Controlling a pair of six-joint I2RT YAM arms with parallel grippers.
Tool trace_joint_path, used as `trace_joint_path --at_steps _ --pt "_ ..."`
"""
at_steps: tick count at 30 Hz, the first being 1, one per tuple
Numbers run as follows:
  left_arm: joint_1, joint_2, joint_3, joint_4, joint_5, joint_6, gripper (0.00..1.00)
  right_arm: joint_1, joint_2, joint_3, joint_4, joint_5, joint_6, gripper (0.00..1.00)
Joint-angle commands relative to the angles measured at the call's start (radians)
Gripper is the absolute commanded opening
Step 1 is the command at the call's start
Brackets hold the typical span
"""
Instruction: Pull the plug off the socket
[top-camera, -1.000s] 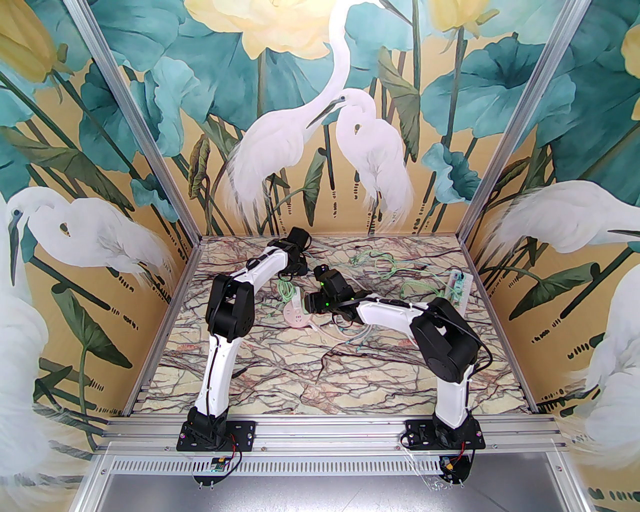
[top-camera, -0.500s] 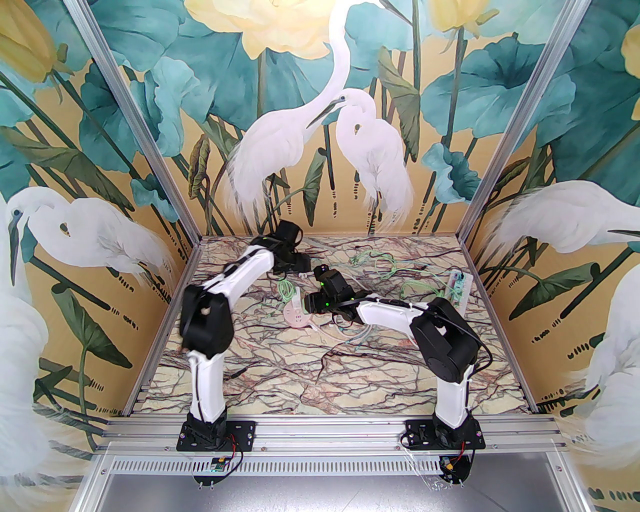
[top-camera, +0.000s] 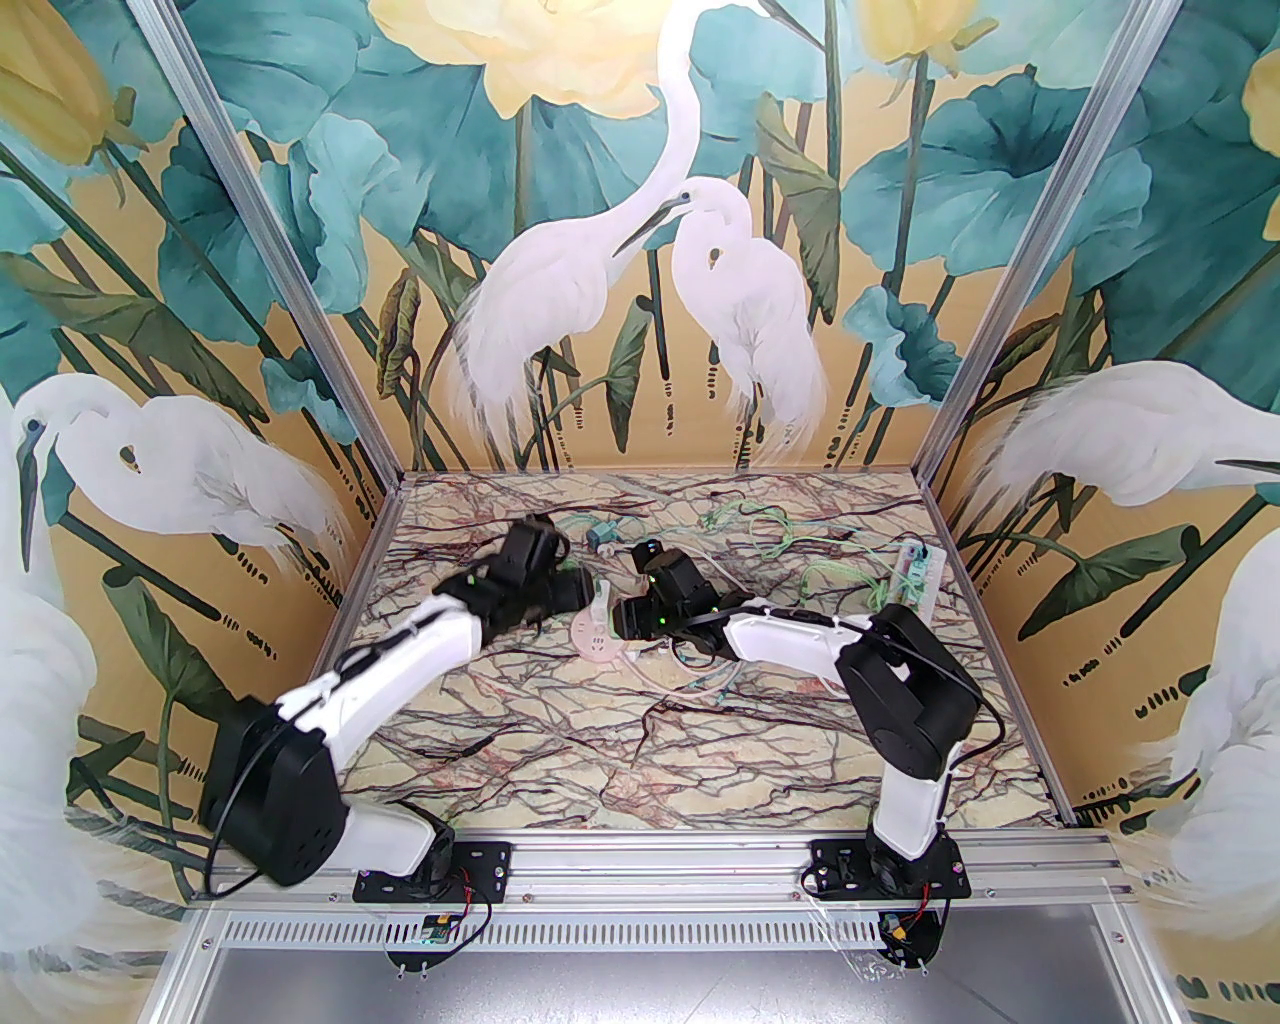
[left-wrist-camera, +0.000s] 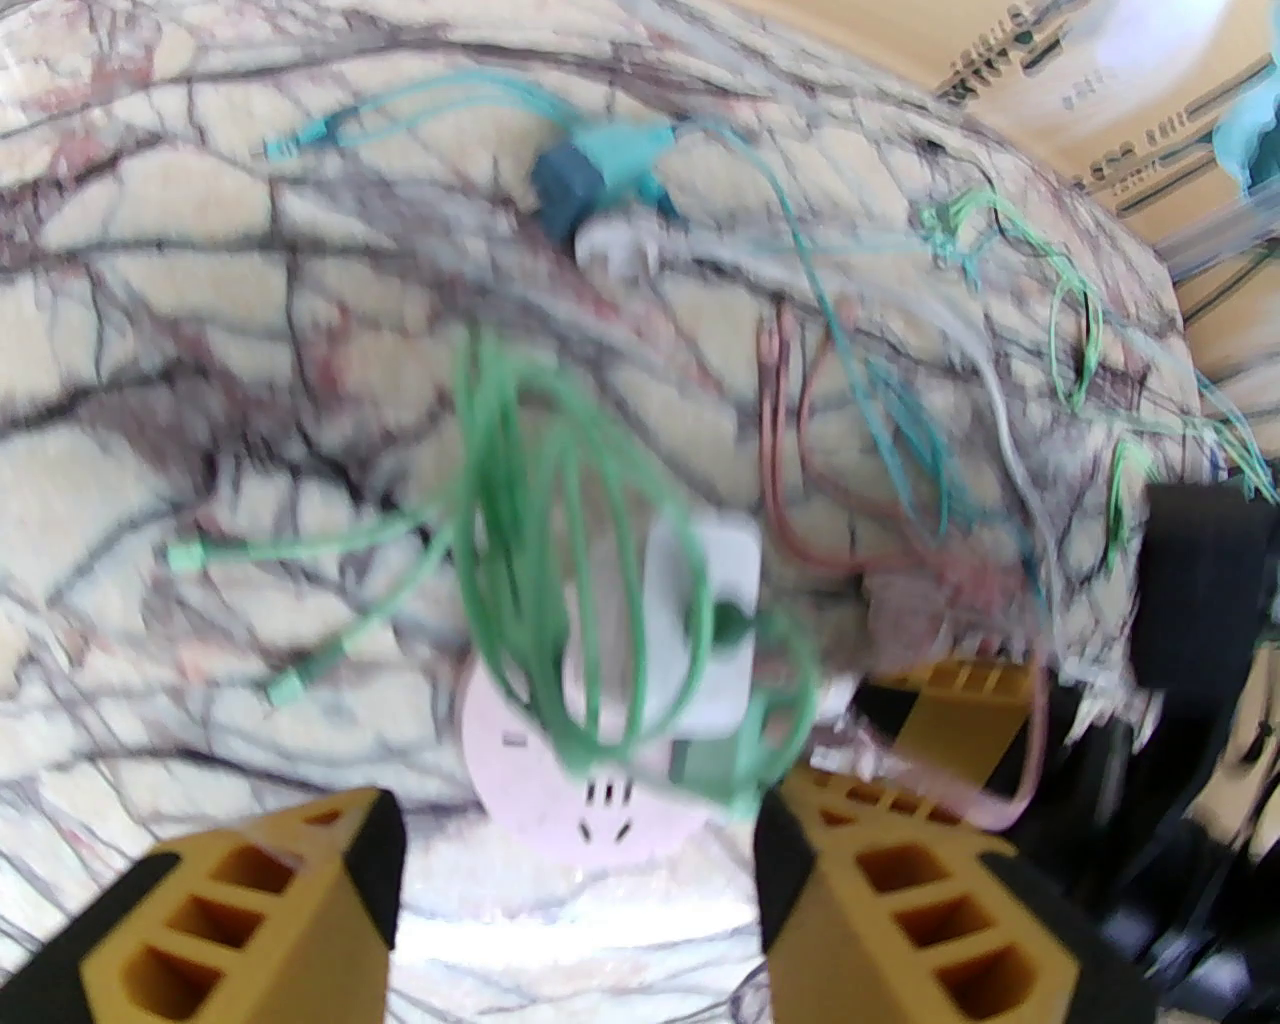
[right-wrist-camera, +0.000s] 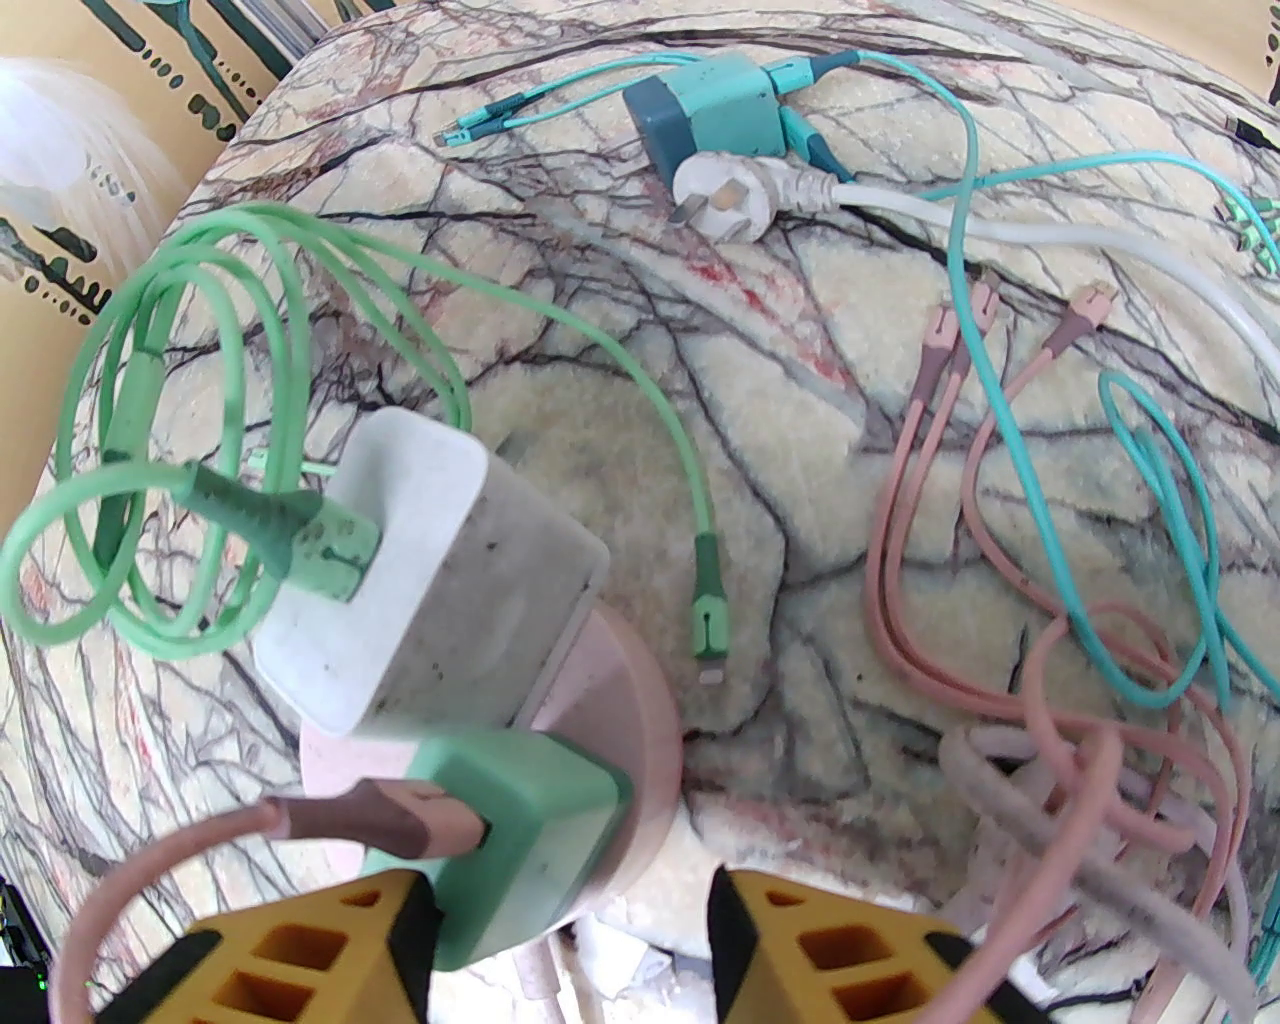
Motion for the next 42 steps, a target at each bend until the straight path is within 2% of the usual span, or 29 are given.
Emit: trace_joint_path --at_steps 1,3,11,18,23,26,38,42 --pt "-0.001 -0.044 -0.12 0.156 -0.033 -0.079 0.5 0.015 -0.047 -0.019 -0.025 -0.01 -0.014 0.53" --pt "0.002 -0.048 -0.171 0.198 -0.034 -0.1 0.46 0.019 -0.052 -0.008 -0.039 0.022 -0.005 0.55" --pt "0.054 -0.004 -0.256 0.311 0.024 -0.125 0.46 0.08 -0.034 0.088 -0.18 0.15 0.087 0.57" --pt "0.101 -0.023 -0.342 0.424 0.053 -0.11 0.48 0.12 0.099 0.288 -0.367 0.267 0.17 0.57" --pt "0.115 -0.021 -0.352 0.455 0.048 -0.105 0.47 0.119 0.172 0.366 -0.444 0.316 0.208 0.54" --pt "0.13 -0.011 -0.37 0.508 0.095 -0.125 0.47 0.121 0.197 0.395 -0.477 0.327 0.222 0.54" --pt "0.131 0.125 -0.35 0.587 0.217 -0.166 0.48 0.122 0.267 0.465 -0.534 0.385 0.202 0.44" --pt "0.13 0.165 -0.333 0.588 0.257 -0.169 0.49 0.124 0.276 0.473 -0.522 0.388 0.171 0.36"
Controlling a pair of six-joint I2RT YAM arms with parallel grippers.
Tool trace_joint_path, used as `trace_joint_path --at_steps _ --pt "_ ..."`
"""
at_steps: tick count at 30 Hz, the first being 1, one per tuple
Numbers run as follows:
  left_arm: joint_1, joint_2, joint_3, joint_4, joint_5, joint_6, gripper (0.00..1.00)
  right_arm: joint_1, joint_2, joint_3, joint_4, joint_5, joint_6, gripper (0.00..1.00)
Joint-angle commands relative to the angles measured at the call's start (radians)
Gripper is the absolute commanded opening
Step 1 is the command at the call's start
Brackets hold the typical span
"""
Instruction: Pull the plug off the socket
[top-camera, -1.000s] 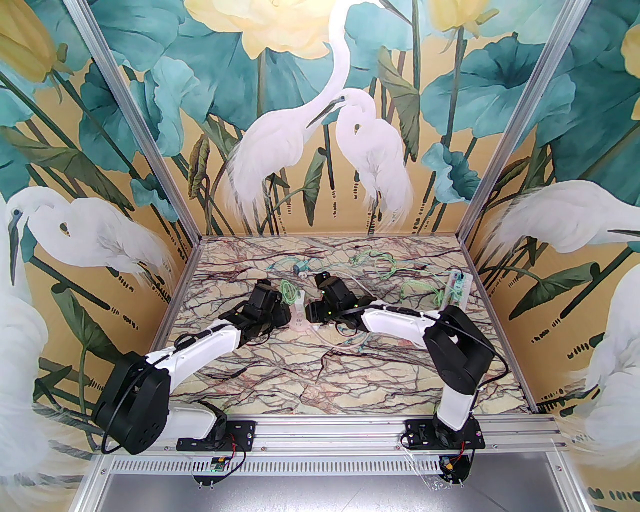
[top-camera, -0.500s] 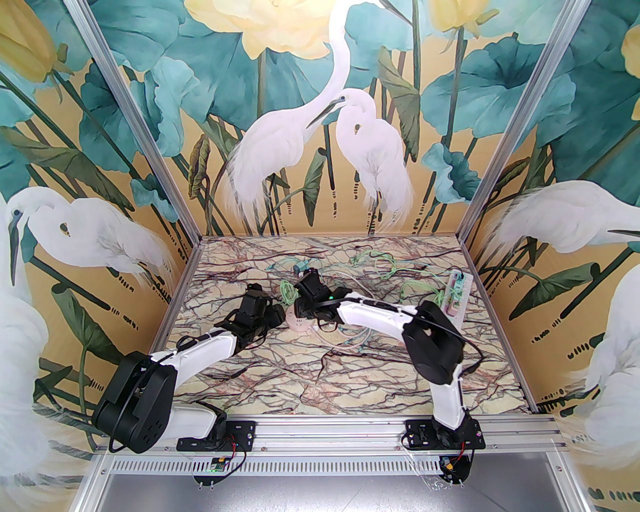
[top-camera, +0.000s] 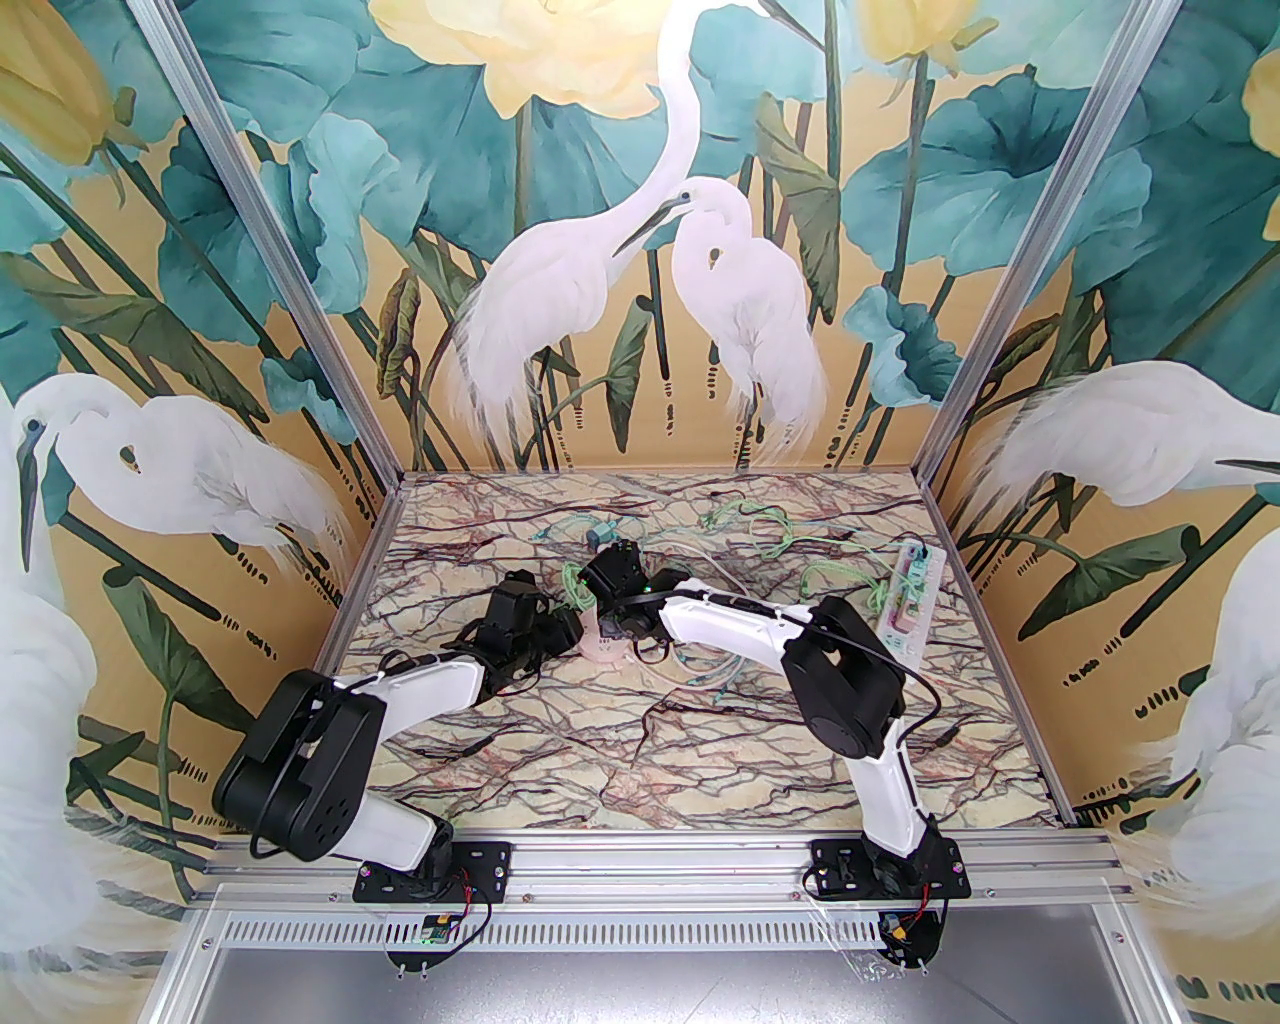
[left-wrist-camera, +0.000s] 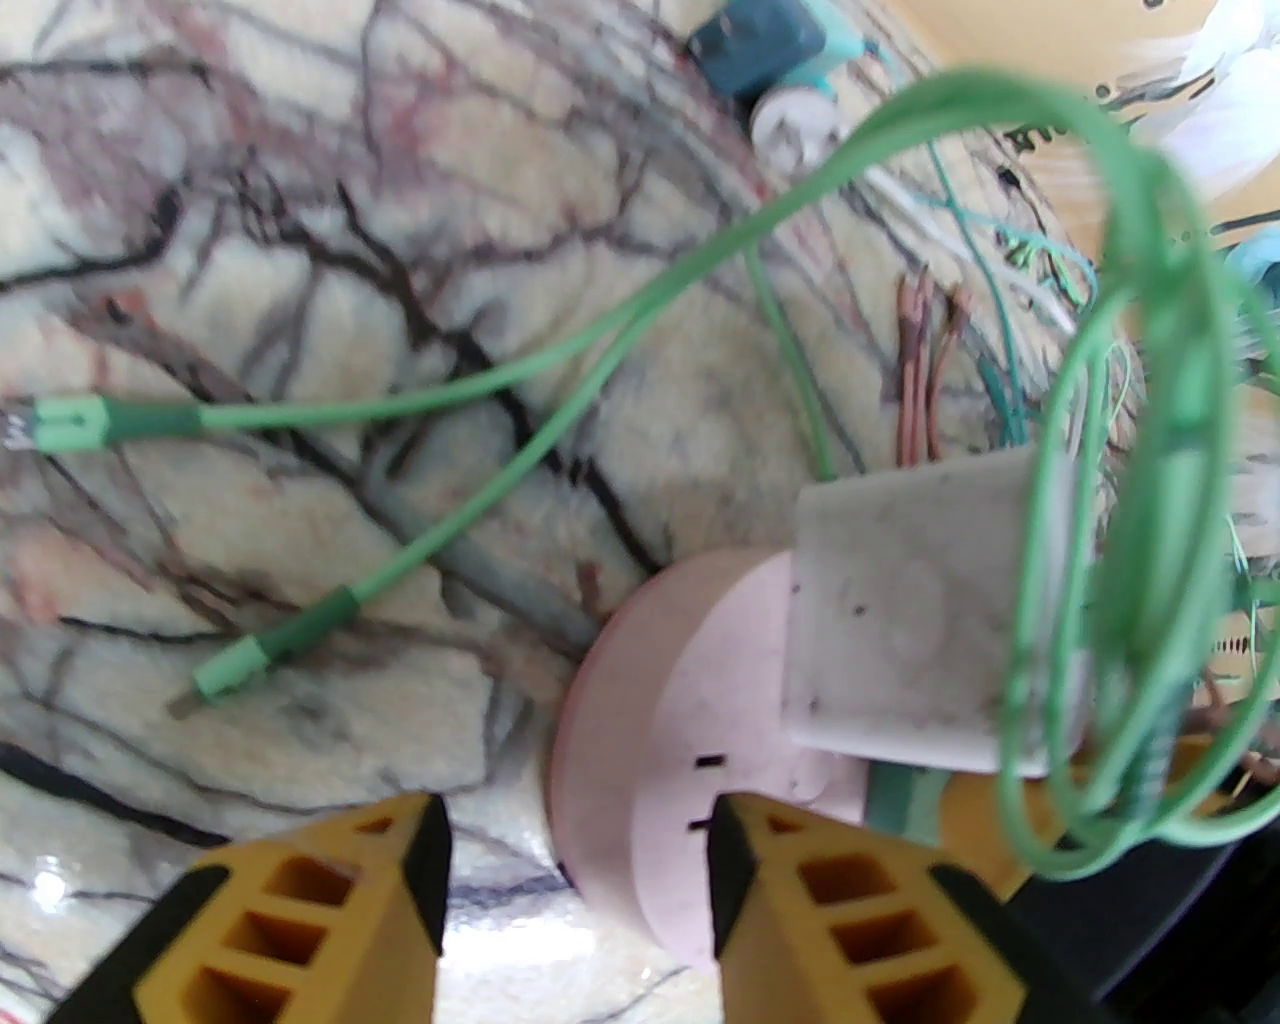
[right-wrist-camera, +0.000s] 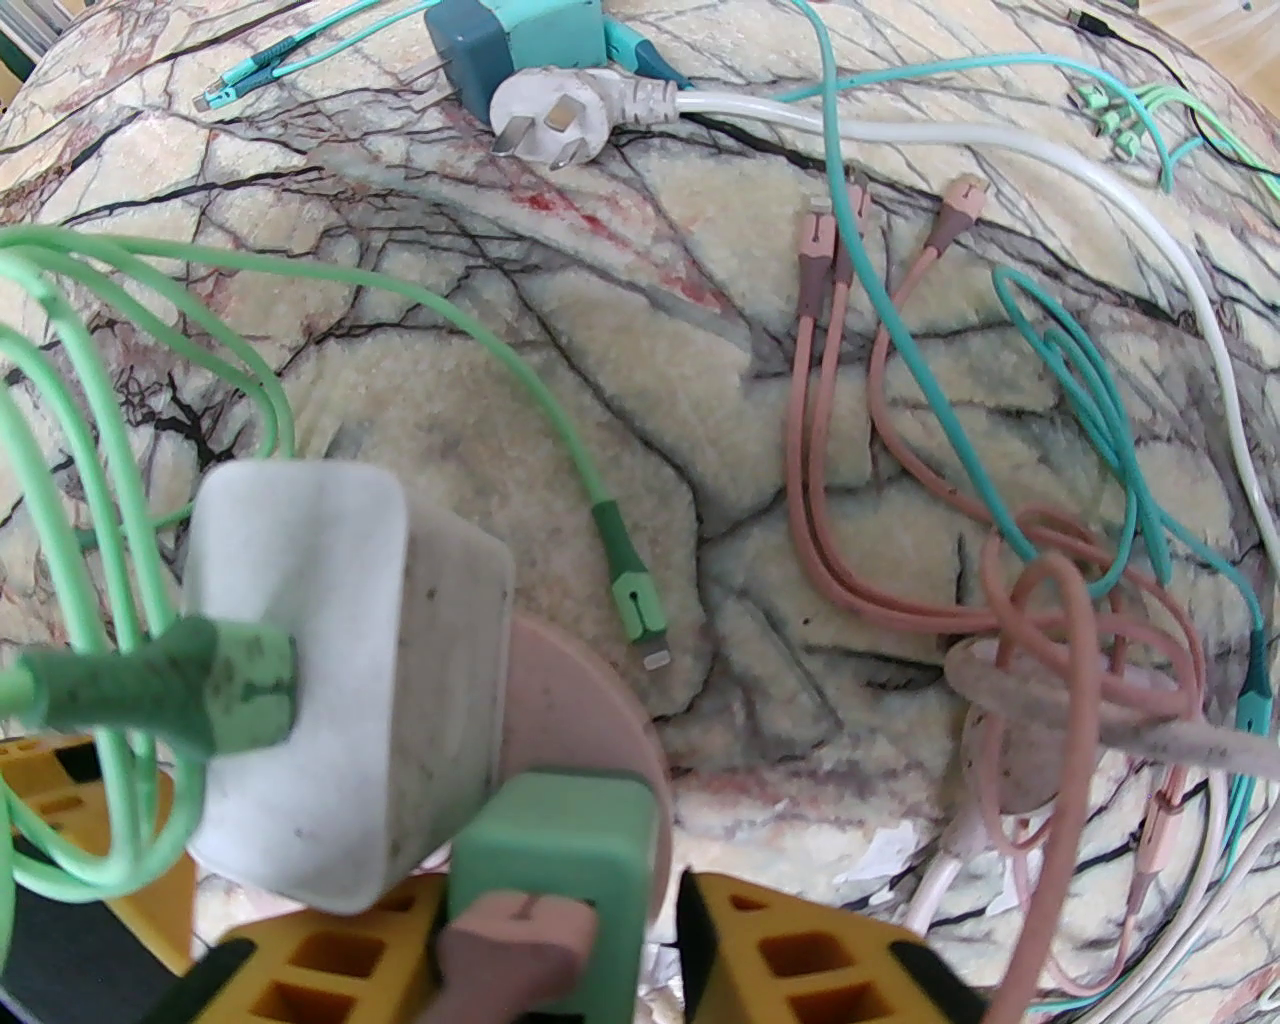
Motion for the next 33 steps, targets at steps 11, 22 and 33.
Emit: trace_joint_path --at_steps 11,22,33 --pt "0.006 0.135 0.089 0.045 0.162 -0.019 0.49 0.022 0.023 -0.012 0.039 -0.008 -0.083 0.31" --pt "-0.035 0.2 0.136 -0.087 0.05 -0.036 0.41 0.03 0.049 0.002 0.04 -0.004 -0.087 0.37" --pt "-0.069 0.257 0.175 -0.184 -0.013 -0.05 0.38 0.022 0.035 -0.002 0.033 0.019 -0.107 0.27"
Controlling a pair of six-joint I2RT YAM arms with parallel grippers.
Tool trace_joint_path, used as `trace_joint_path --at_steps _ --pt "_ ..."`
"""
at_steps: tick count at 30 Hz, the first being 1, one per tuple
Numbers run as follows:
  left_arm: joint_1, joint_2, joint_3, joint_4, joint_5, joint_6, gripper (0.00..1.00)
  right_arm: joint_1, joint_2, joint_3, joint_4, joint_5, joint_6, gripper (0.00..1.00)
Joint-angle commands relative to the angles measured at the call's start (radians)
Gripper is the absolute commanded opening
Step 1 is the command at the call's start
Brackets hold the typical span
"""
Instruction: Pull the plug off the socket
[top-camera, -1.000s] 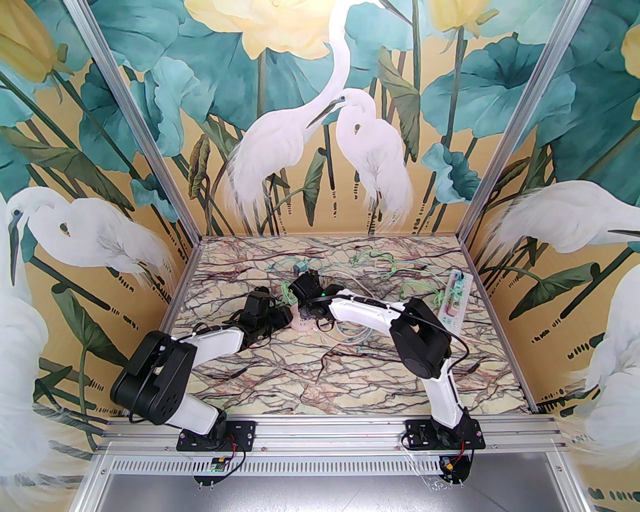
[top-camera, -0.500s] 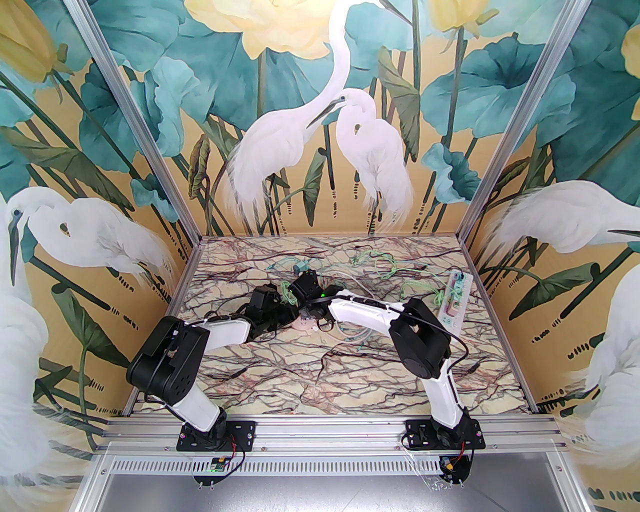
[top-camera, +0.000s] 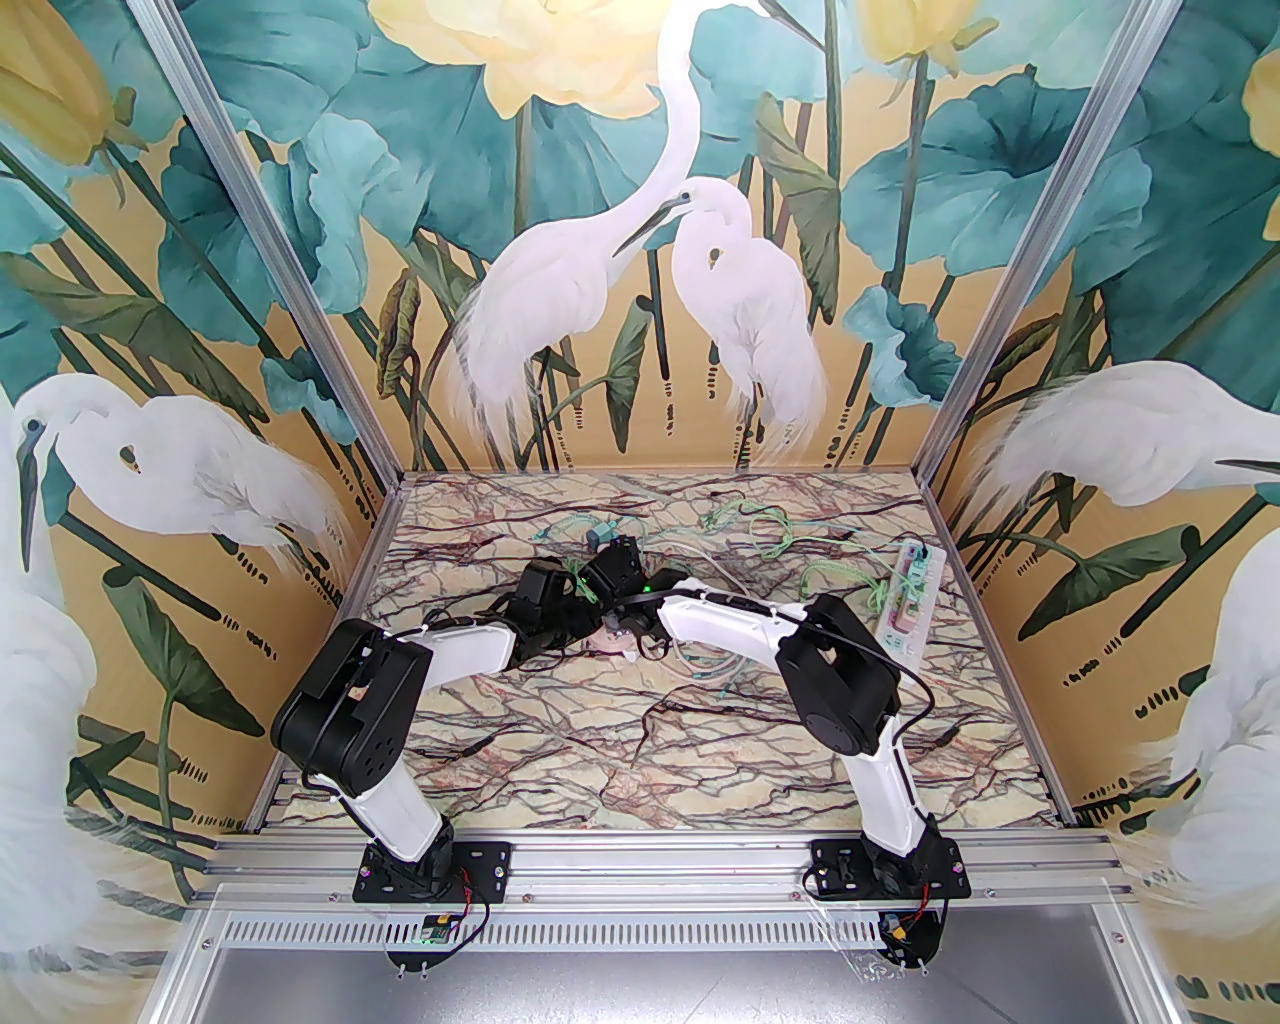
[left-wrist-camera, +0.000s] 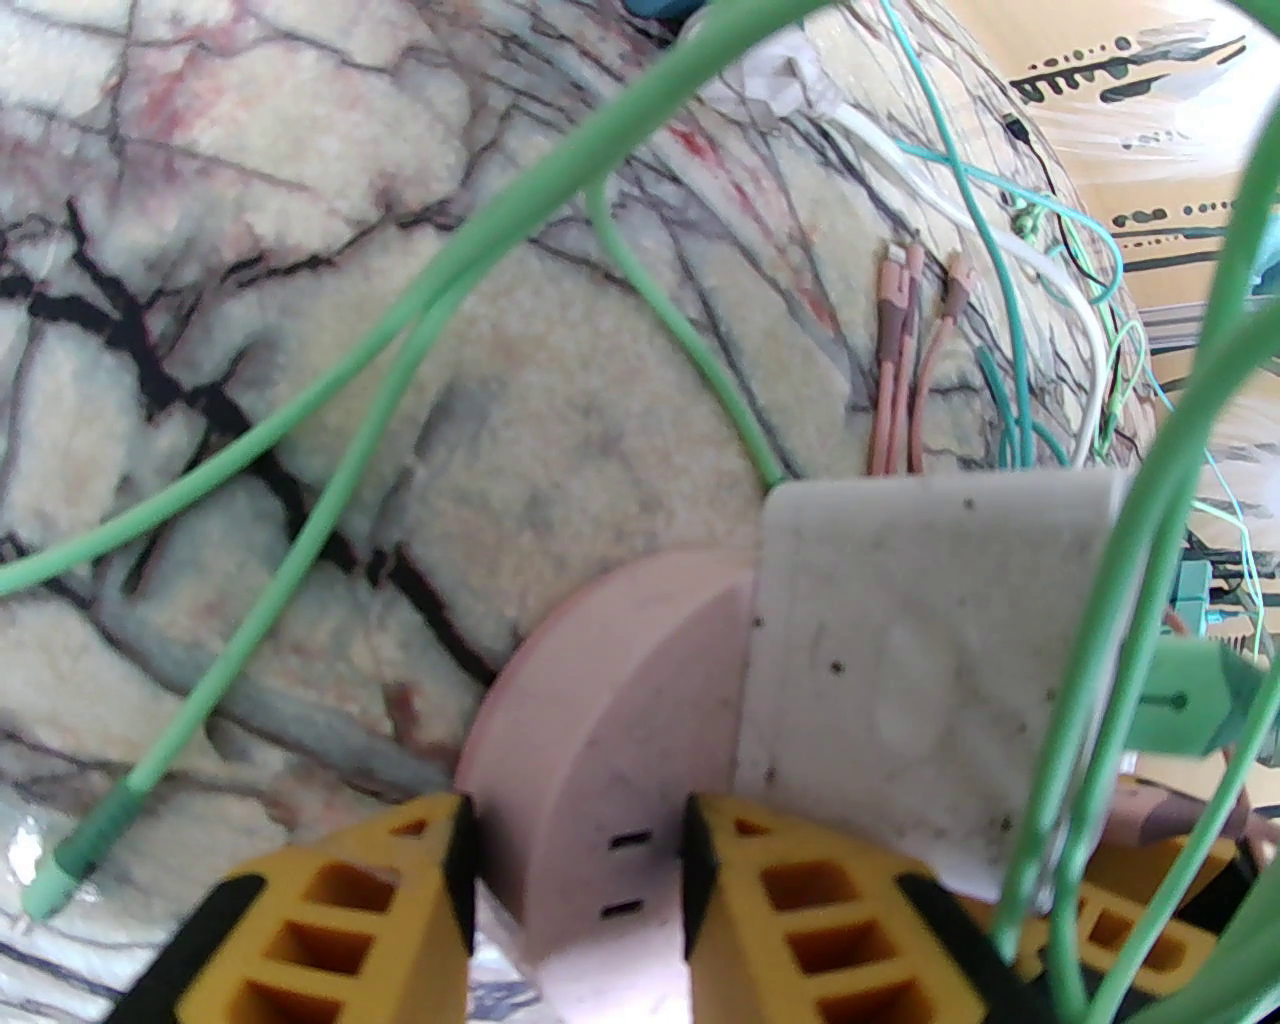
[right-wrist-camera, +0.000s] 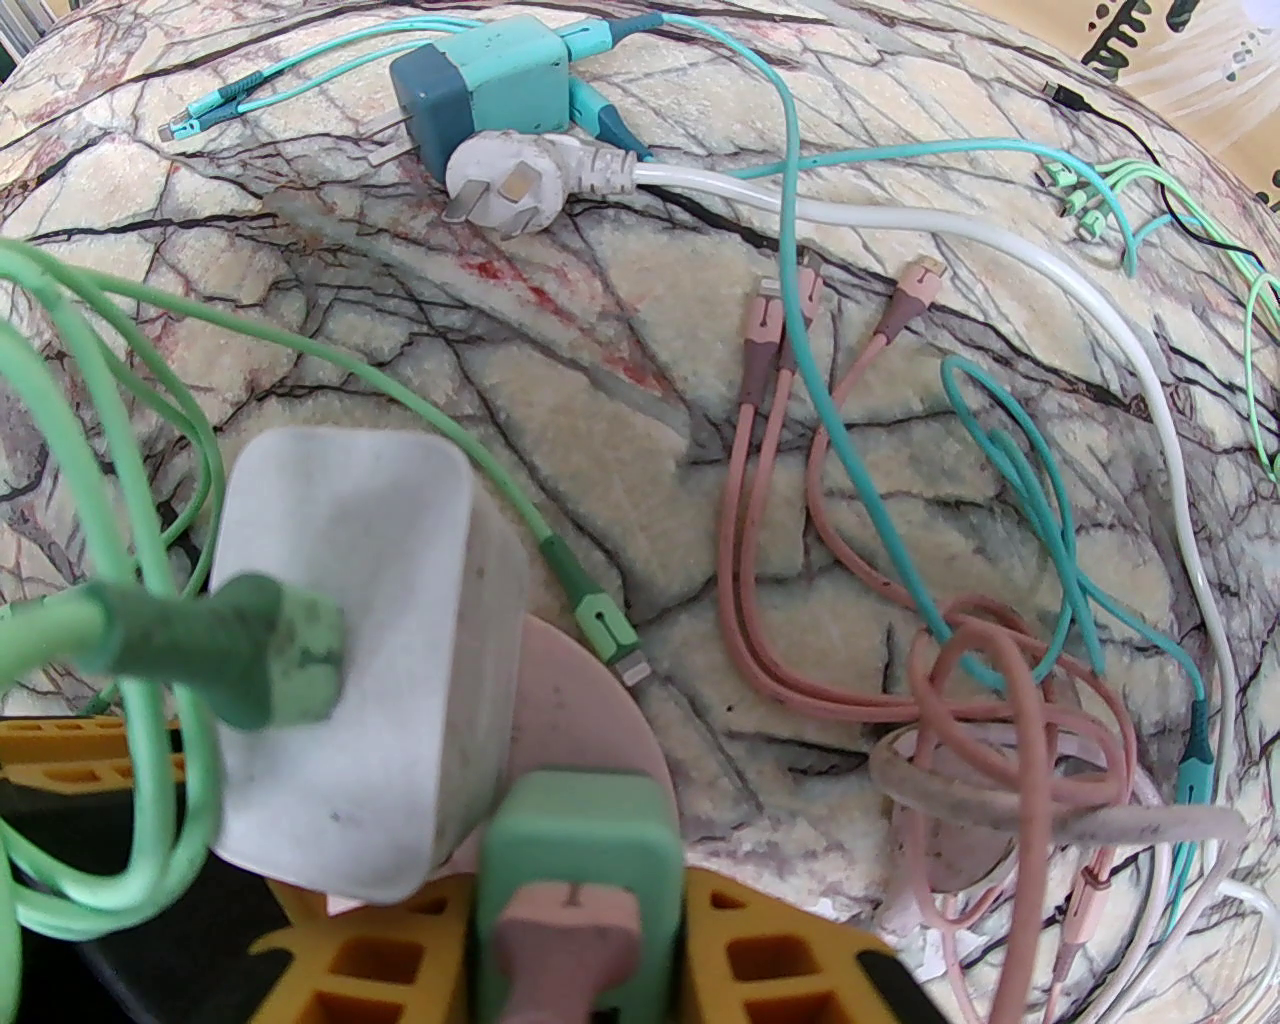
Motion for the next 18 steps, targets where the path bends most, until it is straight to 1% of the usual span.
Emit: trace_joint_path --at_steps 1,7,11,12,18 --pt "-0.02 0.066 -0.02 -0.137 -0.031 -0.017 0.38 0.013 0.014 -0.008 0.007 -0.07 -0.027 0.27" --pt "-0.02 0.074 -0.017 -0.144 -0.023 -0.02 0.37 -0.029 -0.046 -0.073 0.07 -0.156 -0.018 0.25" --pt "-0.024 0.079 -0.012 -0.141 -0.016 -0.02 0.36 -0.03 -0.039 -0.054 0.073 -0.184 -0.011 0.25" --pt "-0.025 0.081 -0.012 -0.142 -0.014 -0.02 0.36 -0.023 -0.029 -0.04 0.061 -0.18 -0.012 0.25" --pt "-0.041 0.102 0.014 -0.166 -0.01 -0.006 0.36 0.056 0.06 0.099 -0.066 -0.067 -0.064 0.25"
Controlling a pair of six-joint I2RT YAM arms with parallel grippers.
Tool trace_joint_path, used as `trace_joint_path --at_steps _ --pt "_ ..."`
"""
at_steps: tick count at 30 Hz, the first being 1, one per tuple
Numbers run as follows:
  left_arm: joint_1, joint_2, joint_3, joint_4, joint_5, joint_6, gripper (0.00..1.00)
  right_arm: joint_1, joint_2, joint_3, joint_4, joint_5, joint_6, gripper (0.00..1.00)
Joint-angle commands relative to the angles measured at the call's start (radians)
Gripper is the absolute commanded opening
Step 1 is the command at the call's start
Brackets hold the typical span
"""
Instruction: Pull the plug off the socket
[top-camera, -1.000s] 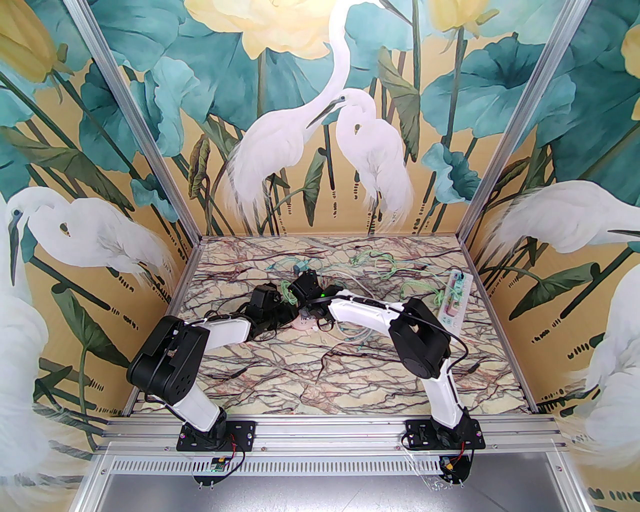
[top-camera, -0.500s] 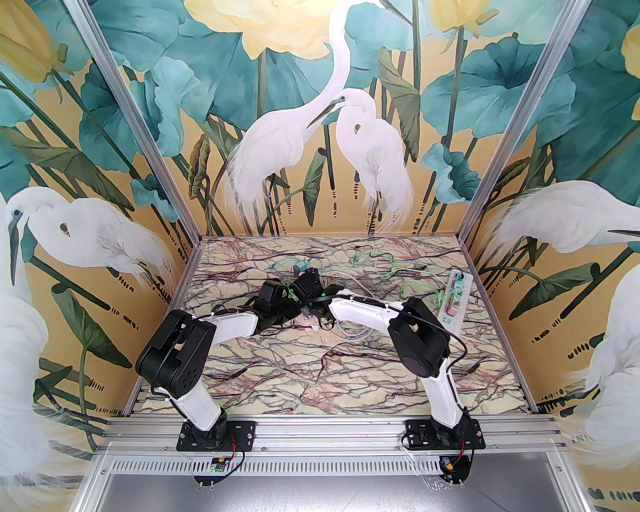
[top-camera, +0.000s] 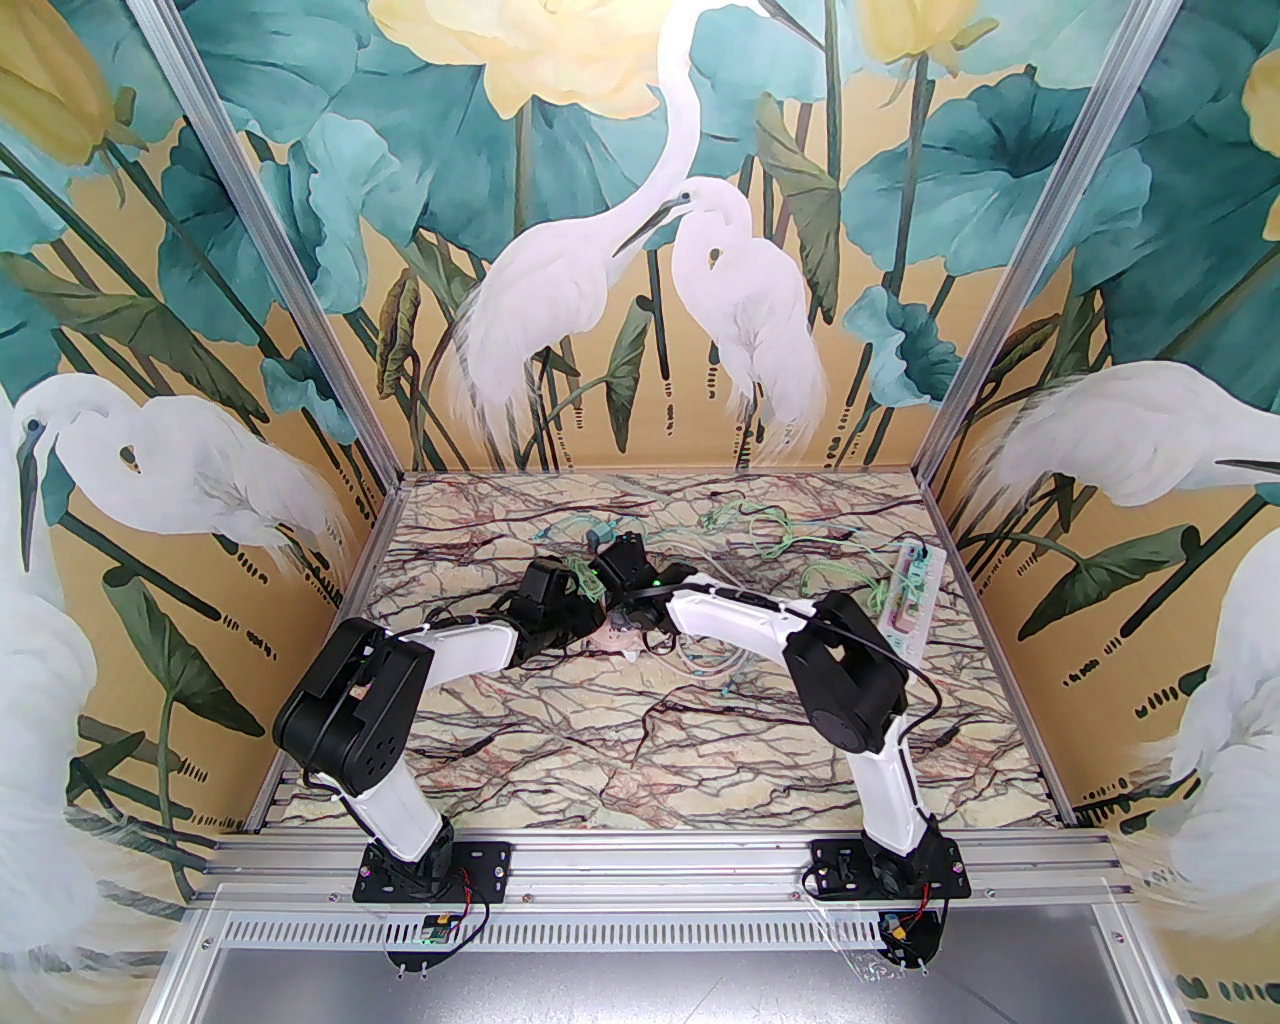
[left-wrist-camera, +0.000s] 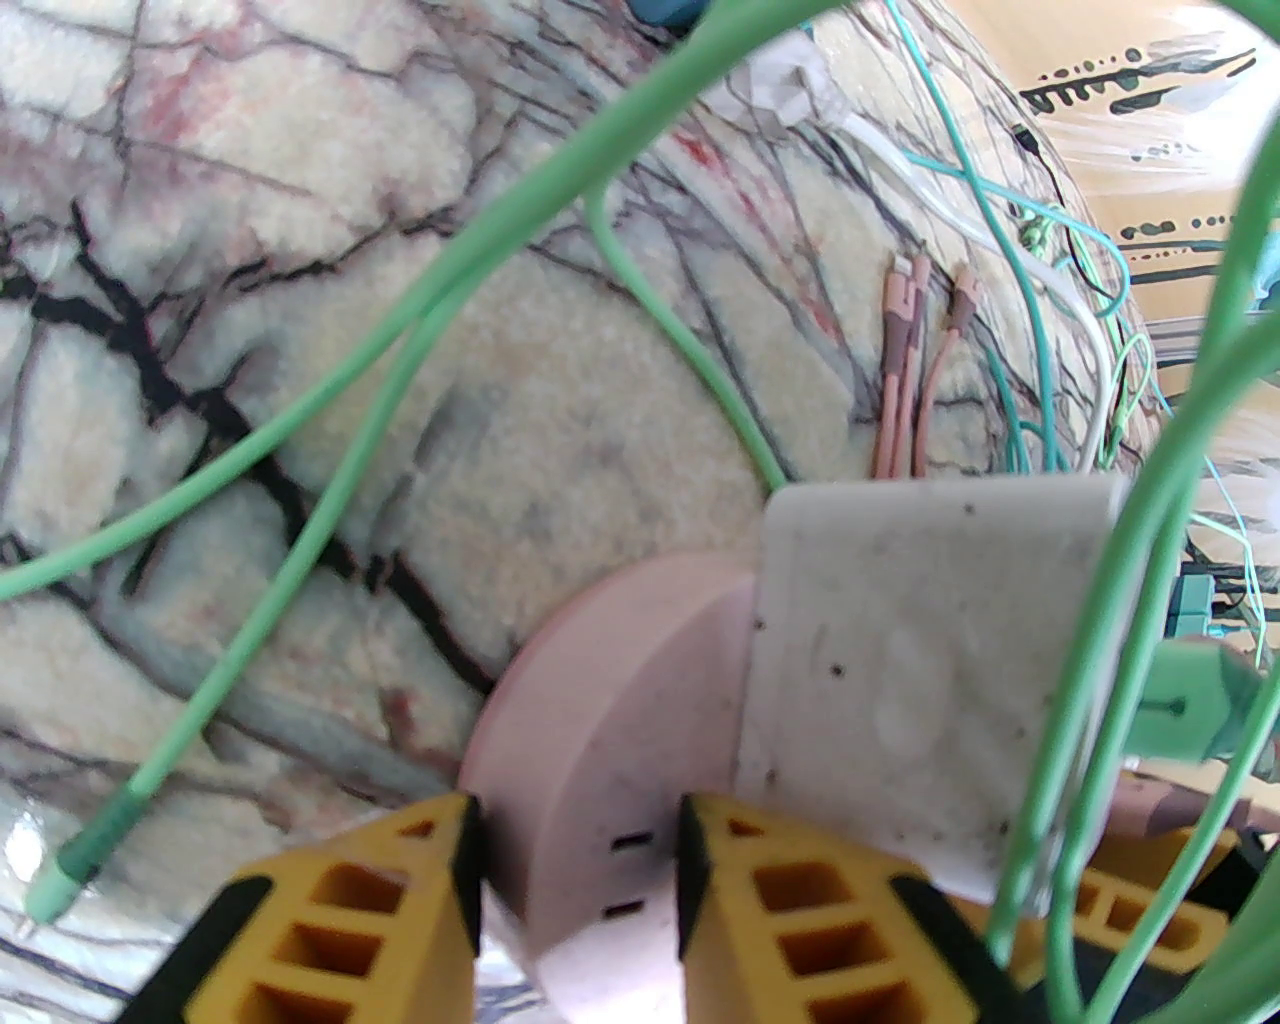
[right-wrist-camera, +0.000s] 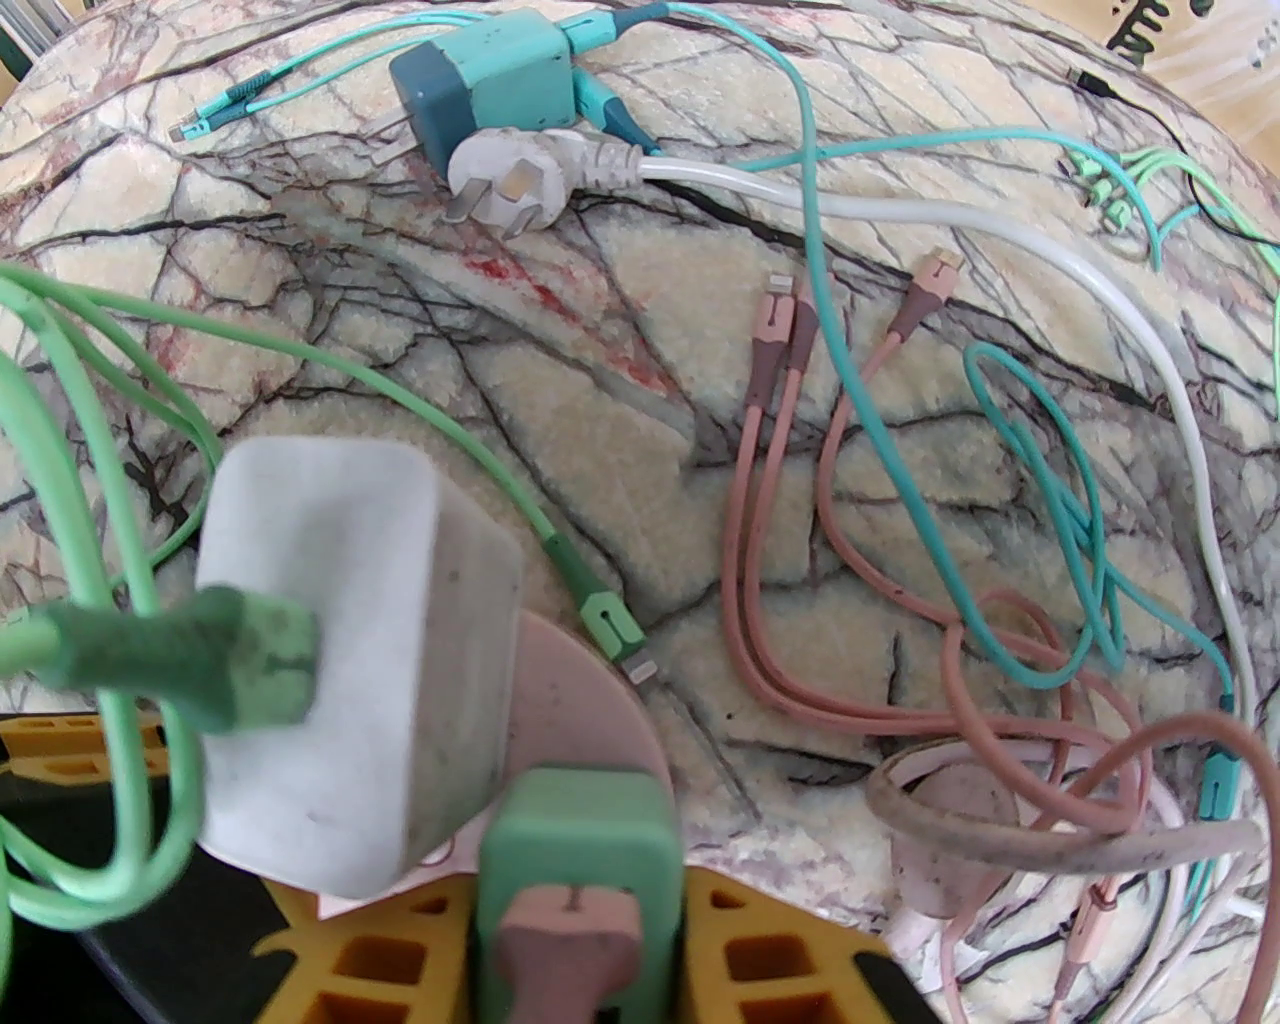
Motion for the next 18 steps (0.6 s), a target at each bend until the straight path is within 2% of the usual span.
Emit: trace_joint_path --at_steps 1,9,18 --pt "-0.037 0.094 -0.001 -0.152 0.003 0.013 0.36 0.082 0.063 0.082 -0.047 -0.019 -0.048 0.25" --pt "-0.043 0.108 0.008 -0.163 -0.01 0.011 0.36 0.083 0.047 0.062 -0.036 -0.007 -0.053 0.25" --pt "-0.043 0.121 0.014 -0.171 -0.009 0.009 0.35 -0.05 -0.101 -0.11 0.128 -0.247 0.023 0.25"
